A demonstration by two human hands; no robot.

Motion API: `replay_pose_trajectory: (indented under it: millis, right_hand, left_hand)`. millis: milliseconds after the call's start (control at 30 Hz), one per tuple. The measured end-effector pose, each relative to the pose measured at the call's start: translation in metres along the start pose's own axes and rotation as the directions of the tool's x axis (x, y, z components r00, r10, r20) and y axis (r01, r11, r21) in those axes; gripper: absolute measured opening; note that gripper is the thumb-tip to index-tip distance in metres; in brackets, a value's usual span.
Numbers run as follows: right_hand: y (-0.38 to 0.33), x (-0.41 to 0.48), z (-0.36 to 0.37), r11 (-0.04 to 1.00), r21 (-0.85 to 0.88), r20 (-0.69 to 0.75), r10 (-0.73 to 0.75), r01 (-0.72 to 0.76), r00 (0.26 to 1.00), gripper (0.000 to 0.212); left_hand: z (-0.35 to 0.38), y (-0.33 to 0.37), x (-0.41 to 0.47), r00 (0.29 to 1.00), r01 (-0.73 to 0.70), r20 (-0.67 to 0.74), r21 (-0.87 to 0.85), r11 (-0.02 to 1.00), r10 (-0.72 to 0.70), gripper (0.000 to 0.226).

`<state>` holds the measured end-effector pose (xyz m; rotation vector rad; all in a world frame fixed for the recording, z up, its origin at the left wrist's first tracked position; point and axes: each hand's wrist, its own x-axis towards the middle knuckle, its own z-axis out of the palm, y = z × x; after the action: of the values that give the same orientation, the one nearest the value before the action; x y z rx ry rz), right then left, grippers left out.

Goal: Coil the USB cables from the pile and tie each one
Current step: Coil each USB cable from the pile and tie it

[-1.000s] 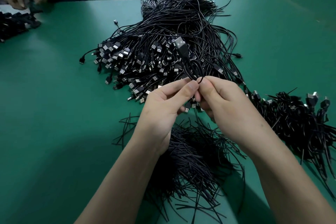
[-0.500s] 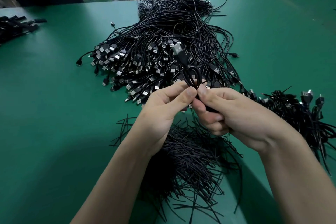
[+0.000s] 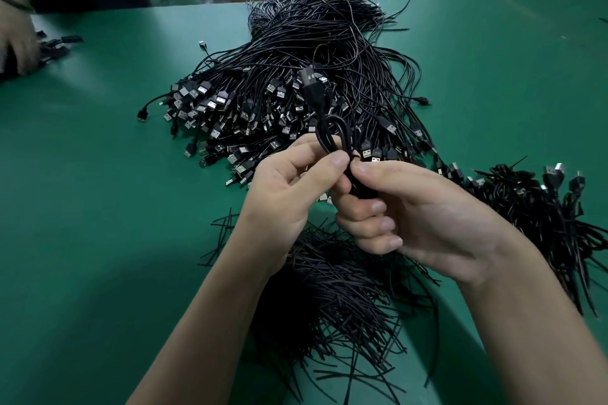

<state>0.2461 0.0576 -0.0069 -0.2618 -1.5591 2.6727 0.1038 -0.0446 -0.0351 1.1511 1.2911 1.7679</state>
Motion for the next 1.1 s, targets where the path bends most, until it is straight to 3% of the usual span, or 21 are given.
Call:
replay_pose_trajectory:
  millis: [233, 333, 433, 533, 633, 733, 833, 1000, 1067, 1100]
  right_hand:
    - [0.002, 0.002, 0.002, 0.995, -0.096, -0.063, -0.001, -0.006, 0.998, 0.025]
    - [0.003, 0.003, 0.003, 0.948, -0.316, -0.194, -0.09, 0.024, 0.977, 0.028]
    - [0.004, 0.006, 0.0, 0.715, -0.698, -0.332, -0.374, 0.041, 0.866, 0.022]
    - [0.002, 0.006, -0.004, 0.308, -0.95, -0.187, -0.686, 0.048, 0.703, 0.038]
    - [0.002, 0.005, -0.007, 0.02, -0.993, 0.065, -0.744, 0.119, 0.665, 0.021]
    - [0.002, 0.005, -0.007, -0.051, -0.991, 0.121, -0.734, 0.124, 0.669, 0.014]
    - [0.002, 0.005, -0.002, 0.014, -0.993, 0.072, -0.728, 0.12, 0.682, 0.011]
    - [0.007, 0.011, 0.004, 0.485, -0.843, -0.213, -0.695, 0.23, 0.687, 0.01]
    - [0.009, 0.013, 0.007, 0.691, -0.655, -0.338, -0.629, 0.305, 0.7, 0.012]
    - [0.009, 0.014, 0.008, 0.788, -0.523, -0.39, -0.561, 0.326, 0.73, 0.011]
  left_hand:
    - [-0.008, 0.004, -0.002, 0.997, 0.061, 0.047, -0.046, 0.997, -0.059, 0.018]
    - [-0.011, 0.002, -0.001, 0.993, 0.119, 0.024, -0.076, 0.99, -0.118, 0.022]
    - [-0.014, 0.002, -0.001, 0.988, 0.155, 0.003, -0.048, 0.987, -0.155, 0.023]
    - [-0.019, 0.003, -0.001, 0.977, 0.21, 0.042, 0.019, 0.978, -0.211, 0.021]
    - [-0.025, 0.004, 0.001, 0.955, 0.273, 0.088, 0.113, 0.955, -0.283, 0.02]
    - [-0.029, 0.004, 0.001, 0.938, 0.317, 0.099, 0.149, 0.937, -0.333, 0.026]
    - [-0.03, 0.007, 0.001, 0.929, 0.34, 0.108, 0.131, 0.931, -0.355, 0.025]
    - [-0.023, 0.015, -0.002, 0.967, 0.224, 0.111, 0.065, 0.973, -0.23, 0.019]
    - [-0.019, 0.015, -0.001, 0.999, 0.037, -0.001, 0.245, 0.969, -0.038, 0.016]
    - [-0.017, 0.014, 0.0, 0.994, -0.066, -0.048, 0.412, 0.909, 0.094, 0.015]
